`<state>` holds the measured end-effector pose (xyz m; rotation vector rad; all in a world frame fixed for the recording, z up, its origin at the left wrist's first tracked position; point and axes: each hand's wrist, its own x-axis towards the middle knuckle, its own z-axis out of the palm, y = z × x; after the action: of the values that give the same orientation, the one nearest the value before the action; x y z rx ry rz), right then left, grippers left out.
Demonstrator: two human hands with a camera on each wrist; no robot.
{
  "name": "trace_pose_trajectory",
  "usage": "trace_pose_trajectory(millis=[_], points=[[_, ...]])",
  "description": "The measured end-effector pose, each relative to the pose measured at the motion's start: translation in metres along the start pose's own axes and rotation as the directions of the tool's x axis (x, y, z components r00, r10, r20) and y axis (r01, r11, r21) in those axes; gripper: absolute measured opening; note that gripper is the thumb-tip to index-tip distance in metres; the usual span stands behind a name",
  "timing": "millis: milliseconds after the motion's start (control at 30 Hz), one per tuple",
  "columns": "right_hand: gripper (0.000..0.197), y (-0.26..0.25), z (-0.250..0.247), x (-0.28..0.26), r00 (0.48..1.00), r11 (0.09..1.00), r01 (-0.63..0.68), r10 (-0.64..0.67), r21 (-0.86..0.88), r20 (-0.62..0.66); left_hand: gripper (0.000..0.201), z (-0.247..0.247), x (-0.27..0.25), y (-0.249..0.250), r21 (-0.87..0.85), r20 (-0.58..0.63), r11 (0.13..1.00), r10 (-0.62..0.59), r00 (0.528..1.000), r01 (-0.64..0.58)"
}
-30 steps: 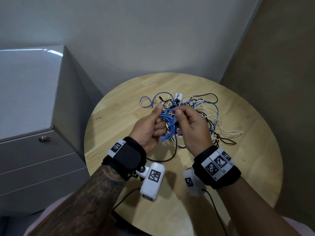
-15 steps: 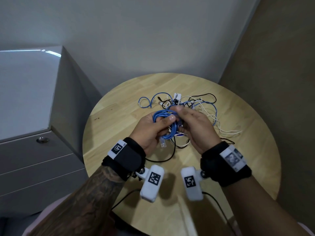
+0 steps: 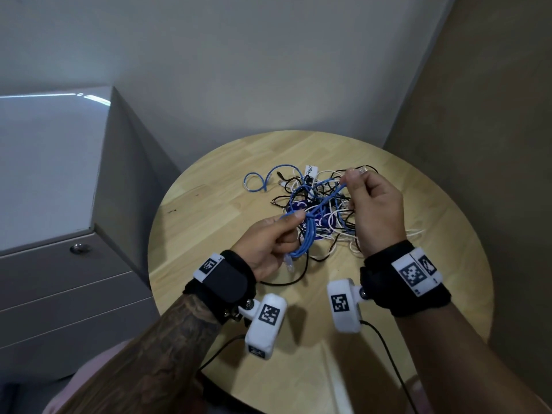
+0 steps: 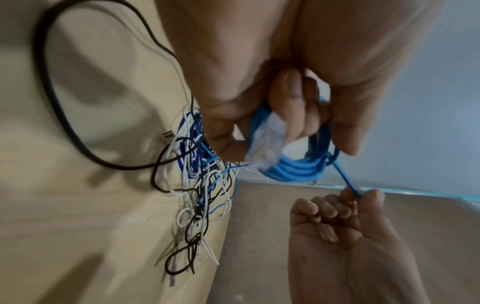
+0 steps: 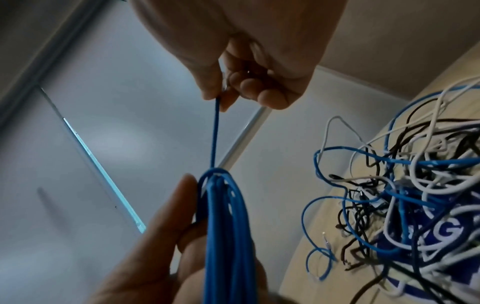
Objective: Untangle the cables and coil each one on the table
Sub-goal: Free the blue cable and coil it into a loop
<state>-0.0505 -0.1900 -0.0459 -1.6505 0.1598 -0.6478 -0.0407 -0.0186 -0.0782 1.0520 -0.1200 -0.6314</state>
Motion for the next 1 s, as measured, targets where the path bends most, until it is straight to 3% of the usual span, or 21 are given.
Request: trace_pose_trajectory(millis=[67,167,267,400,467,600,667,833,1000], points=[[0.034,0.001,-0.001,0.001,1.0,0.999,0.017,-0.017,-0.029,0.001,0.033,-0.003,0.001,0.0,0.034,0.002,0.999,-0.008,1.0,0.008],[0.035,0.0,-0.006,0.004,1.0,0.999,0.027,-0.027,-0.036,0.002,0.006,-0.004,0.003,0.001,0.022,0.013,1.0,-0.005,1.0,0.005],[0.03,0.001,-0.008,0.004,1.0,1.0,0.006,-0.007,-0.019,-0.007,0.008,-0.004,0.005,0.0,0.062,-0.012,0.998,0.03,0.999,-0.03],[0.019,0.007,-0.014,0.002,0.969,0.968,-0.213,0.192,0.13,0.156,0.018,-0.007,0.005,0.003,0.035,-0.131,0.989,0.148,0.98,-0.145],[0.019,0.011,-0.02,0.0,0.936,0.959,-0.271,0.243,0.084,0.254,0.023,-0.01,0.005,0.007,-0.035,-0.142,0.981,0.186,0.972,-0.193],[0.011,0.018,-0.01,-0.013,0.86,0.96,-0.245,0.281,-0.139,0.427,0.048,-0.007,0.004,0.016,-0.043,-0.121,0.971,0.228,0.966,-0.235],[0.007,0.022,-0.002,-0.019,0.845,0.963,-0.204,0.264,-0.177,0.466,0.051,-0.004,0.004,0.018,-0.003,-0.114,0.97,0.242,0.964,-0.244],[0.019,0.017,0.012,-0.026,0.804,0.89,-0.452,0.375,0.063,0.462,0.03,-0.005,0.002,0.019,0.053,-0.145,0.966,0.257,0.955,-0.252],[0.021,0.012,0.016,-0.028,0.809,0.821,-0.529,0.412,0.214,0.42,0.022,0.001,-0.002,0.02,0.055,-0.141,0.976,0.217,0.966,-0.212]])
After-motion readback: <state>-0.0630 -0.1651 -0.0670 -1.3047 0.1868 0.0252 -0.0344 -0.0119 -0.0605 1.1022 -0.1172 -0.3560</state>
